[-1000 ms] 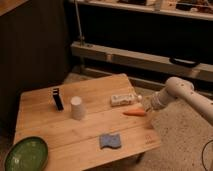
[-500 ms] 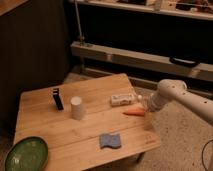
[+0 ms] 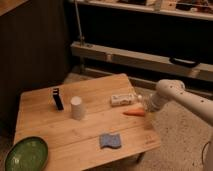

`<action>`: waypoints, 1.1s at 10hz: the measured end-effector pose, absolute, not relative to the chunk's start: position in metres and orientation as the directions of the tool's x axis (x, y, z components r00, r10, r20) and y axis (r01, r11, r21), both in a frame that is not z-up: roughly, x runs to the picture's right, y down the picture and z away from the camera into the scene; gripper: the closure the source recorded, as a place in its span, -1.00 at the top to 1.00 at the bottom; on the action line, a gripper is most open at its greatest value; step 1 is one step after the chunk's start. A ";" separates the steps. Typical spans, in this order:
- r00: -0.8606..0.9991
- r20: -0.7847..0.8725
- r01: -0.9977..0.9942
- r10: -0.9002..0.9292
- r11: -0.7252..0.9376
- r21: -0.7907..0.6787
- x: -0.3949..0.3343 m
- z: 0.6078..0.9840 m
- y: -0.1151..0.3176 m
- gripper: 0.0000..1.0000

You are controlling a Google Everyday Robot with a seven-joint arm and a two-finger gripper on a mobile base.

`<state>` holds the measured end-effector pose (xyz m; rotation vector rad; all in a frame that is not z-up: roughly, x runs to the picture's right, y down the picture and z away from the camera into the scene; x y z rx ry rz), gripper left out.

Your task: Drag the pepper across the table

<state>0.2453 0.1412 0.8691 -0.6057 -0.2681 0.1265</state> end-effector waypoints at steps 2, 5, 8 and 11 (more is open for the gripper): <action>0.939 0.270 -0.019 0.215 0.813 -0.583 0.248 0.870 0.144 0.60; 0.938 0.279 -0.005 0.207 0.810 -0.586 0.241 0.876 0.142 0.60; 0.938 0.273 -0.006 0.214 0.798 -0.603 0.236 0.883 0.139 0.23; 0.939 0.266 -0.010 0.219 0.789 -0.614 0.235 0.888 0.137 -0.38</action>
